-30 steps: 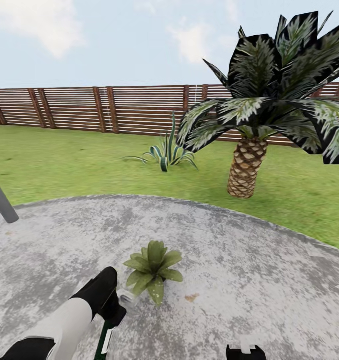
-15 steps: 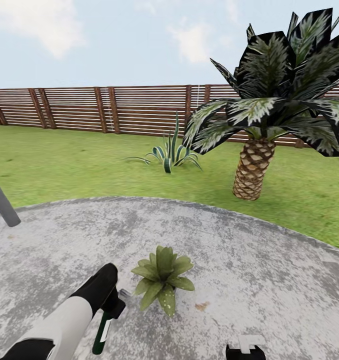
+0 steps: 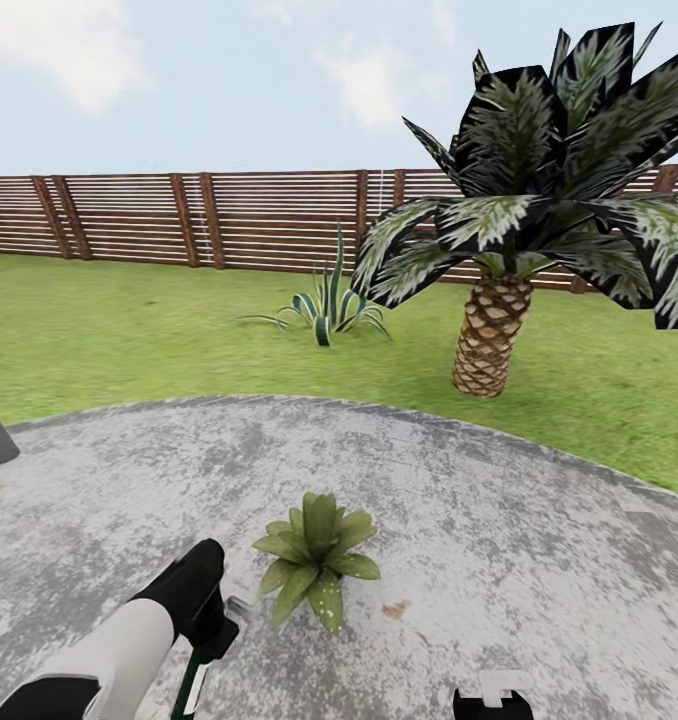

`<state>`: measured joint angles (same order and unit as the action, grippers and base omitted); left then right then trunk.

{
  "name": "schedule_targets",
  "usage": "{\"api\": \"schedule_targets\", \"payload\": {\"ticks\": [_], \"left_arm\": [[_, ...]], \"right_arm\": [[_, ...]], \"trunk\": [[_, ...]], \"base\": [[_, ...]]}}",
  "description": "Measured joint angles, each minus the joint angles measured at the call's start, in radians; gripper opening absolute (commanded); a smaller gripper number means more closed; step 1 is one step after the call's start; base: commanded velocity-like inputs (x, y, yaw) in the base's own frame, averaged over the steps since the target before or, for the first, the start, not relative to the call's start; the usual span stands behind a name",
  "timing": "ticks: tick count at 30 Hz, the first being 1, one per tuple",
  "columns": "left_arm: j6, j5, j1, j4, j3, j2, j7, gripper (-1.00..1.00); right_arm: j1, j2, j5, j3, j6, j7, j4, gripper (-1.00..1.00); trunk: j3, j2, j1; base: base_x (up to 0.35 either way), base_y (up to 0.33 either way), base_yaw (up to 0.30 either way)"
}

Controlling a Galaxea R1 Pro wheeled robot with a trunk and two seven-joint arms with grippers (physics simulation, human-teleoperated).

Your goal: Pick up the pesticide atomizer in the garden and spray insectifuge to fully cover both potted plants in the garden.

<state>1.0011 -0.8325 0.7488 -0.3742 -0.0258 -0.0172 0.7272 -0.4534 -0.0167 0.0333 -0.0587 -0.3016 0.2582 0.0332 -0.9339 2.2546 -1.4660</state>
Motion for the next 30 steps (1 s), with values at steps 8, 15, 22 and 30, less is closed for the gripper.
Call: {"api": "schedule_targets", "payload": {"ticks": [8, 15, 22, 30], "left_arm": [[0.001, -0.009, 0.0, 0.001, -0.003, -0.015, -0.002, -1.0], [0.001, -0.008, 0.001, -0.007, -0.002, -0.015, -0.006, -1.0], [0.0, -0.003, 0.0, -0.013, 0.0, -0.017, -0.009, -1.0], [-0.001, 0.0, 0.0, -0.001, -0.001, -0.017, -0.008, -1.0]], "right_arm": [[0.0, -0.002, -0.001, 0.0, 0.0, 0.003, 0.002, 1.0], [0.0, -0.004, -0.002, 0.0, 0.0, 0.003, 0.002, 1.0], [0.0, -0.005, -0.003, 0.0, -0.001, 0.006, 0.002, 1.0], [0.0, -0.004, -0.003, 0.0, -0.001, 0.005, 0.002, 1.0]], "trunk": [[0.0, 0.0, 0.0], [0.0, 0.0, 0.0], [0.0, 0.0, 0.0], [0.0, 0.0, 0.0]], "base": [[-0.05, 0.136, -0.009], [-0.014, 0.292, -0.244], [0.147, 0.117, -0.105], [0.006, 0.003, -0.241]]}}
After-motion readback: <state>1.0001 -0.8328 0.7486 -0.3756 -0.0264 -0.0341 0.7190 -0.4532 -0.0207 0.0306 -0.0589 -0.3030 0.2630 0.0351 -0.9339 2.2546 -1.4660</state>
